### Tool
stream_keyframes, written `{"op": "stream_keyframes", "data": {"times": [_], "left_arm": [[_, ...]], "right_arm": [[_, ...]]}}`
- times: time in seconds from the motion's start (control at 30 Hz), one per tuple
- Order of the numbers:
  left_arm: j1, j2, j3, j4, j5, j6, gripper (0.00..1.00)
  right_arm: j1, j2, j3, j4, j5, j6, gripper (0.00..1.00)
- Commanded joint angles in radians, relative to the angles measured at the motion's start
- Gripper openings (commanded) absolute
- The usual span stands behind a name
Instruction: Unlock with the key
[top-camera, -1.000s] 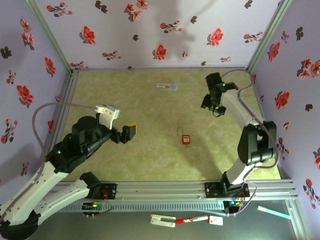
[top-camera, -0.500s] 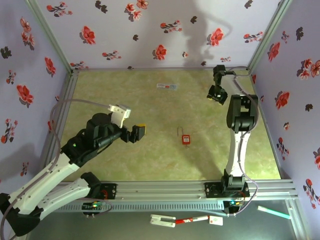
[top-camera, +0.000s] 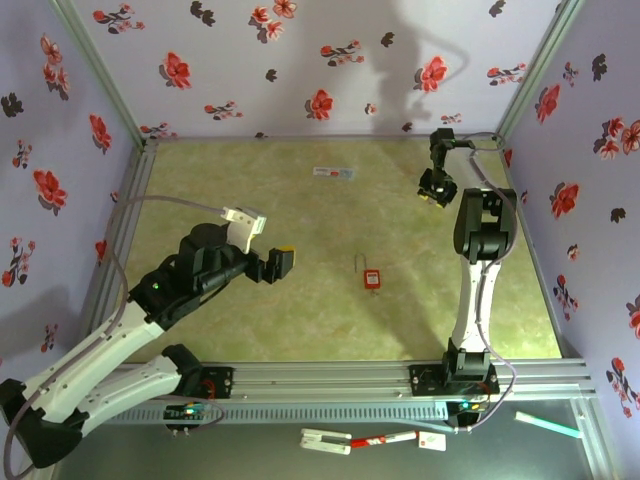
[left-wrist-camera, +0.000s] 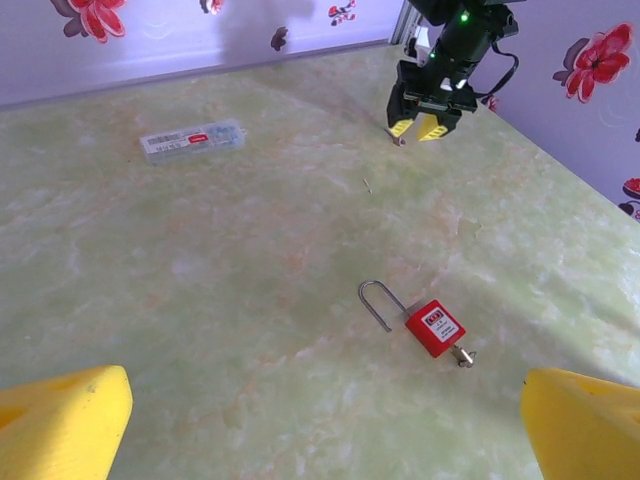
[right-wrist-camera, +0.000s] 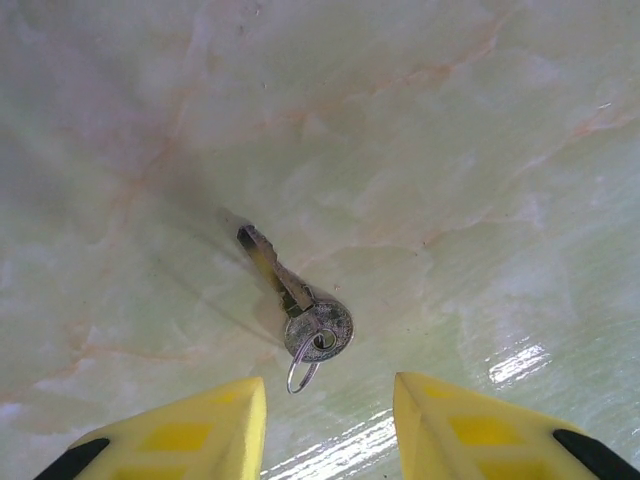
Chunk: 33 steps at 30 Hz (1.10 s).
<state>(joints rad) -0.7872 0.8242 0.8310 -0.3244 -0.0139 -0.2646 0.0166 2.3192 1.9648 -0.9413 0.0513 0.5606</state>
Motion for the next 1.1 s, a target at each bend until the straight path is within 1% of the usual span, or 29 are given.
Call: {"op": "stream_keyframes", "data": {"times": [0.0, 0.23, 0.27, 0.33, 0.5, 0.7, 0.8, 0.87, 0.97, 1.0, 1.07], "left_arm": [[0.003, -0.003, 0.005, 0.029, 0.013, -0.017, 1.00], [0.003, -0.004, -0.004, 0.025, 0.014, -0.016, 1.00], [0.003, -0.004, -0.004, 0.024, 0.013, -0.016, 1.00], [0.003, -0.005, -0.006, 0.026, 0.014, -0.015, 1.00], [0.003, -0.004, -0.006, 0.024, 0.013, -0.012, 1.00], [0.003, -0.005, -0.007, 0.027, 0.013, -0.016, 1.00], [0.003, -0.005, -0.009, 0.029, 0.013, -0.025, 1.00], [0.003, -0.007, -0.010, 0.030, 0.013, -0.027, 1.00], [0.003, -0.010, -0.013, 0.037, 0.014, -0.029, 1.00], [0.003, -0.010, -0.013, 0.039, 0.013, -0.031, 1.00], [0.003, -0.010, -0.016, 0.039, 0.014, -0.030, 1.00]], "right_arm": [[-0.006, 0.031, 0.022, -0.023, -0.005, 0.016, 0.35], [-0.006, 0.052, 0.025, -0.019, -0.007, 0.017, 0.30], [-0.006, 0.054, 0.025, -0.019, -0.007, 0.018, 0.27], [-0.006, 0.057, 0.022, -0.015, 0.000, 0.021, 0.25], [-0.006, 0.057, 0.011, -0.009, 0.002, 0.022, 0.13], [-0.007, 0.044, -0.022, 0.000, 0.008, 0.017, 0.04], [-0.008, 0.022, -0.046, 0.014, -0.008, 0.017, 0.05], [-0.007, -0.010, -0.070, 0.030, -0.031, 0.017, 0.09], [-0.009, -0.067, -0.111, 0.062, -0.035, 0.015, 0.10], [-0.010, -0.076, -0.110, 0.062, -0.038, 0.012, 0.12], [-0.015, -0.088, -0.104, 0.055, -0.052, 0.003, 0.19]]}}
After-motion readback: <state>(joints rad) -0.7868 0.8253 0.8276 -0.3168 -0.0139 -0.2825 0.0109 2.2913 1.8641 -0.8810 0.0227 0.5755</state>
